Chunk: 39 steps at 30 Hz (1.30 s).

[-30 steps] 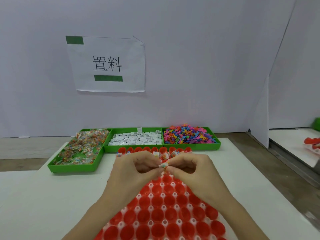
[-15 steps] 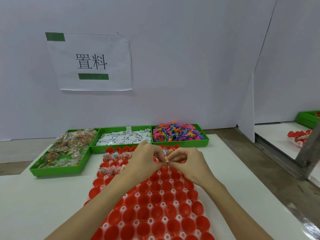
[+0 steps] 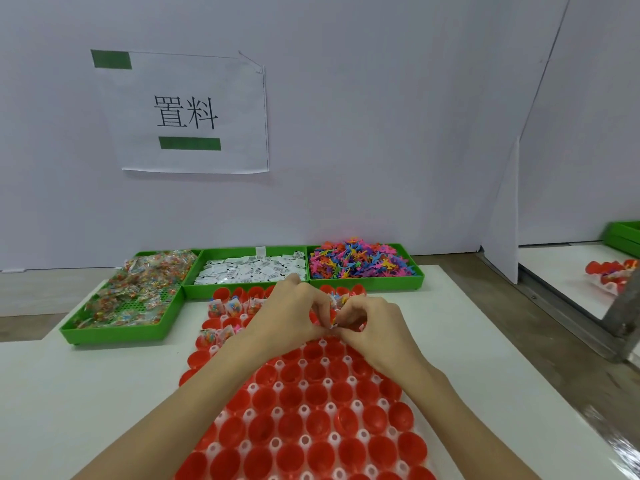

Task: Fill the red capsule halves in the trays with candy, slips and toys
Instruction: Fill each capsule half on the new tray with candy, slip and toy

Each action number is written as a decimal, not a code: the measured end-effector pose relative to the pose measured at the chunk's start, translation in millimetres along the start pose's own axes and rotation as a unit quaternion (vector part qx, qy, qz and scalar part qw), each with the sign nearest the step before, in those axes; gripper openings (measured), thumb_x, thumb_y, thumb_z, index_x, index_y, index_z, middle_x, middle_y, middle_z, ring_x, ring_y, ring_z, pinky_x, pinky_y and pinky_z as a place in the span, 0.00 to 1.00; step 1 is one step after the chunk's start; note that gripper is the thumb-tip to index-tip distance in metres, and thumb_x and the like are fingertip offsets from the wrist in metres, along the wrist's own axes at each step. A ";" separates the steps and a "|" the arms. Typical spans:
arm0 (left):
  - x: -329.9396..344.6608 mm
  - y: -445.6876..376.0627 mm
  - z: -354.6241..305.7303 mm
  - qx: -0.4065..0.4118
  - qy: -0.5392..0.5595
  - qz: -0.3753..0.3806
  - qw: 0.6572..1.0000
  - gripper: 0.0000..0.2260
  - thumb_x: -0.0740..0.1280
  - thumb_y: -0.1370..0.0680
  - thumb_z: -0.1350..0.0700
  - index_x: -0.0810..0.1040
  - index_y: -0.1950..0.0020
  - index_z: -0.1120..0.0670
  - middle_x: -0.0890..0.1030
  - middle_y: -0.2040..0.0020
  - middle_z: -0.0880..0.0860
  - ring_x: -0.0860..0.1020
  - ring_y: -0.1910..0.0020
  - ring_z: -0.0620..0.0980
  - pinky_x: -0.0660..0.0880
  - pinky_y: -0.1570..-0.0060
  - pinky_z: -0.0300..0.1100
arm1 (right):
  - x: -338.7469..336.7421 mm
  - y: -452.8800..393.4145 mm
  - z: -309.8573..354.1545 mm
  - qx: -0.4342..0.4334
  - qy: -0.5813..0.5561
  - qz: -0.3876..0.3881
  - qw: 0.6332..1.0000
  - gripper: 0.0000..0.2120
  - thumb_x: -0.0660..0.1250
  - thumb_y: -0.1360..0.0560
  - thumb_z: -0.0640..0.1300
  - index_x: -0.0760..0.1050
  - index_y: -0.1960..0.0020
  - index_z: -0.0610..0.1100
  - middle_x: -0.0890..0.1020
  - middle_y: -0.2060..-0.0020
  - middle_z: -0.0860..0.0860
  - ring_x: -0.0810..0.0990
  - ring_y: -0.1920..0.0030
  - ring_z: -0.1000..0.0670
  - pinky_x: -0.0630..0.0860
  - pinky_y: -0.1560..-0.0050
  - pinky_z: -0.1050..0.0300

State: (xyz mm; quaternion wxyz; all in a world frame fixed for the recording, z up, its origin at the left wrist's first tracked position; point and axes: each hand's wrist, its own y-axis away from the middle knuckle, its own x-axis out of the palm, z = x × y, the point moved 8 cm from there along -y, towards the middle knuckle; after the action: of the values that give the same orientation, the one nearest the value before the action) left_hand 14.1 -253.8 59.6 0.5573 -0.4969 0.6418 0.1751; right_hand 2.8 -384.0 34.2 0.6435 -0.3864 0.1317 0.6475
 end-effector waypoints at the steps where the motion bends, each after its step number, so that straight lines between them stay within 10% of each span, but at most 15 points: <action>1: 0.6 0.2 0.0 -0.001 -0.016 0.001 1.000 0.03 0.78 0.27 0.51 0.86 0.59 0.47 0.78 0.62 0.38 0.68 0.52 0.43 0.68 0.50 0.39 | 0.7 0.4 1.6 -0.005 0.018 0.002 1.000 0.06 0.79 0.29 0.40 0.83 0.58 0.49 0.83 0.63 0.59 0.81 0.60 0.60 0.75 0.57 0.70; 13: 6.6 -2.4 1.9 -0.002 -0.051 0.049 0.997 0.05 0.74 0.23 0.47 0.87 0.49 0.43 0.82 0.49 0.42 0.68 0.42 0.48 0.66 0.35 0.46 | 3.1 -1.7 2.5 -0.011 0.062 0.016 0.998 0.04 0.75 0.25 0.42 0.84 0.53 0.50 0.81 0.59 0.58 0.76 0.61 0.62 0.71 0.60 0.74; 29: 5.7 -4.8 -7.7 -0.017 -0.110 -0.010 0.994 0.04 0.75 0.25 0.48 0.85 0.51 0.45 0.82 0.46 0.42 0.69 0.42 0.48 0.62 0.40 0.43 | -3.0 -2.5 6.7 -0.052 0.048 -0.010 0.997 0.03 0.75 0.25 0.44 0.86 0.53 0.51 0.79 0.64 0.63 0.77 0.62 0.63 0.71 0.60 0.74; 39: 0.5 -8.7 8.3 -0.057 -0.059 0.090 0.993 0.11 0.70 0.22 0.42 0.87 0.46 0.45 0.81 0.38 0.42 0.66 0.33 0.51 0.60 0.27 0.53 | 8.2 -2.2 5.2 -0.064 0.079 -0.015 0.995 0.04 0.74 0.24 0.45 0.87 0.50 0.50 0.79 0.59 0.58 0.75 0.59 0.60 0.70 0.56 0.72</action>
State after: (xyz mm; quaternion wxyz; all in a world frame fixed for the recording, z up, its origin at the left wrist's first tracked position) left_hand 26.0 -251.4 59.4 0.5471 -0.4569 0.6385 0.2901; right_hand 4.2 -374.2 32.9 0.6145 -0.4787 0.1342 0.6126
